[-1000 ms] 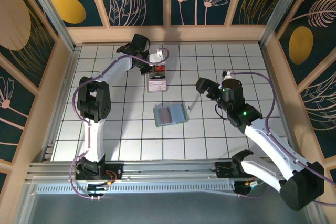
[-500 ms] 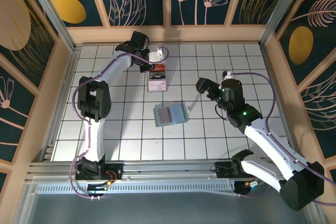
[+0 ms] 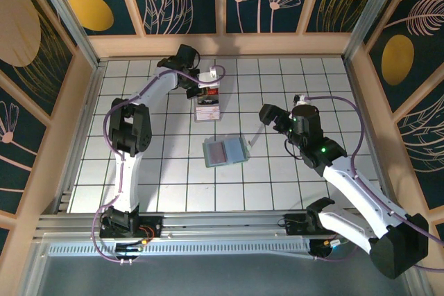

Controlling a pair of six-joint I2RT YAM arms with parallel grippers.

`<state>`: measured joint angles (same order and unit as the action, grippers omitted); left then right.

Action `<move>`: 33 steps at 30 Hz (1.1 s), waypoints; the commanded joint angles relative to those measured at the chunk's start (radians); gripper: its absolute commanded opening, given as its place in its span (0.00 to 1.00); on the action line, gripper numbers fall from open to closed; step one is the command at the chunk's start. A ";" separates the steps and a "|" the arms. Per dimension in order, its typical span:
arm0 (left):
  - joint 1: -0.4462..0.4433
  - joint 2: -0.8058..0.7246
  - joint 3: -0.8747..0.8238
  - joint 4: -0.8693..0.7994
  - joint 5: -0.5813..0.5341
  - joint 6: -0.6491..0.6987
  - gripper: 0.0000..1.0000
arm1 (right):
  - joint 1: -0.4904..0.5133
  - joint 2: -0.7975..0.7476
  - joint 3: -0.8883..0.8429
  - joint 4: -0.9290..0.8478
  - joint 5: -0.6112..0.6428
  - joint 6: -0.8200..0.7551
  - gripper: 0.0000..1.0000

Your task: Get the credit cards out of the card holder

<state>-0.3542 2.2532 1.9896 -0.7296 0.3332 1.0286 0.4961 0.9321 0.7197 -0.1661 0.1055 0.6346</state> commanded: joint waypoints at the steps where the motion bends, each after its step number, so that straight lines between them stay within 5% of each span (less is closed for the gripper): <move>1: 0.005 0.040 0.048 -0.038 0.023 0.028 0.00 | -0.010 -0.004 0.032 -0.005 0.023 0.010 0.99; 16: 0.005 0.053 0.073 -0.110 0.054 -0.011 0.00 | -0.008 0.005 0.005 0.030 -0.012 0.019 0.99; 25: 0.006 0.040 0.127 -0.127 0.054 -0.046 0.35 | -0.007 0.005 0.004 0.051 -0.035 0.008 0.99; 33: 0.003 0.005 0.165 -0.130 0.075 -0.076 0.43 | -0.007 0.007 0.004 0.058 -0.049 -0.005 0.99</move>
<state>-0.3542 2.2955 2.1178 -0.8219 0.3641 0.9634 0.4961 0.9325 0.7197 -0.1535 0.0662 0.6373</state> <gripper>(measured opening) 0.436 0.991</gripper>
